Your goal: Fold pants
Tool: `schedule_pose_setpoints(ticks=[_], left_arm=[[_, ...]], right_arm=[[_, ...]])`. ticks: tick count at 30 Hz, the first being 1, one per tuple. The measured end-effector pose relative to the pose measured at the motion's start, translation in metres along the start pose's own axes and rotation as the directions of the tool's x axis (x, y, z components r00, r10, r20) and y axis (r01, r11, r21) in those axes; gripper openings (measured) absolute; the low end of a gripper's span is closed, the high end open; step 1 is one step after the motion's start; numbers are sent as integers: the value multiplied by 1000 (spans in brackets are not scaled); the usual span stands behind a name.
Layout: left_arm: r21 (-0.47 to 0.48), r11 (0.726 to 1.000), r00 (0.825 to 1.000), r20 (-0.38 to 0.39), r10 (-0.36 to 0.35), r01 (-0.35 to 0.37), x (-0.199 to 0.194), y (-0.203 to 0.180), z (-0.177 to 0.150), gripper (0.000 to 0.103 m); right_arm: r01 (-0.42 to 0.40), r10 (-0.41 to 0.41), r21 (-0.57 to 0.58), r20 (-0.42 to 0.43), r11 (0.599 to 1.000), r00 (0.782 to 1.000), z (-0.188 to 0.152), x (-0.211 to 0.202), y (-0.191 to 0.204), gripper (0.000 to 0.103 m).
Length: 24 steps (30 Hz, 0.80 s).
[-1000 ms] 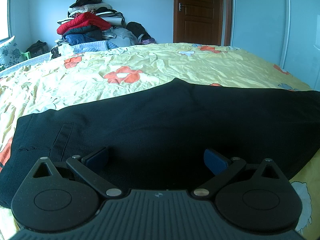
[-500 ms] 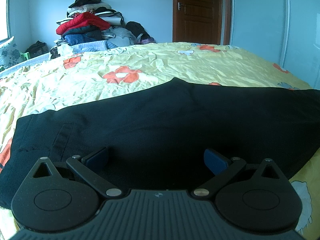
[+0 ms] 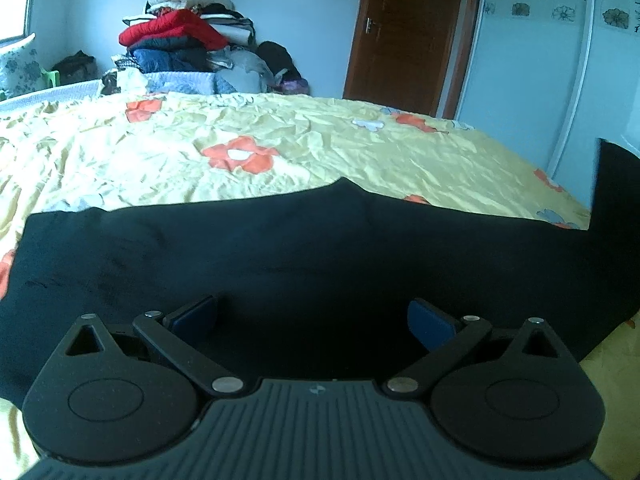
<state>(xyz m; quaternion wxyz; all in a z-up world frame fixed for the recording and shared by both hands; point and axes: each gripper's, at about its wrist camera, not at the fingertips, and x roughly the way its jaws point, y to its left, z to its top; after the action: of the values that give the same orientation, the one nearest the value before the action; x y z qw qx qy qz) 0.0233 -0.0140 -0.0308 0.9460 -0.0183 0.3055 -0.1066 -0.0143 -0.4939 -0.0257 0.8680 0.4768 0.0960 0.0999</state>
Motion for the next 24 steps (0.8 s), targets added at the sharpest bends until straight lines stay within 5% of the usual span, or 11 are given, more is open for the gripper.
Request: schedule_pose_setpoints(ticks=[6, 11, 24], left_arm=[[-13, 999, 999, 11, 46, -45, -3, 9, 2, 102], [-27, 997, 998, 5, 67, -67, -4, 17, 1, 102], [24, 994, 994, 3, 107, -107, 1, 11, -4, 102]], right_arm=[[-140, 134, -7, -251, 990, 959, -66, 66, 42, 7], [-140, 75, -115, -444, 984, 893, -135, 115, 68, 7], [-123, -111, -380, -538, 917, 836, -208, 142, 106, 15]])
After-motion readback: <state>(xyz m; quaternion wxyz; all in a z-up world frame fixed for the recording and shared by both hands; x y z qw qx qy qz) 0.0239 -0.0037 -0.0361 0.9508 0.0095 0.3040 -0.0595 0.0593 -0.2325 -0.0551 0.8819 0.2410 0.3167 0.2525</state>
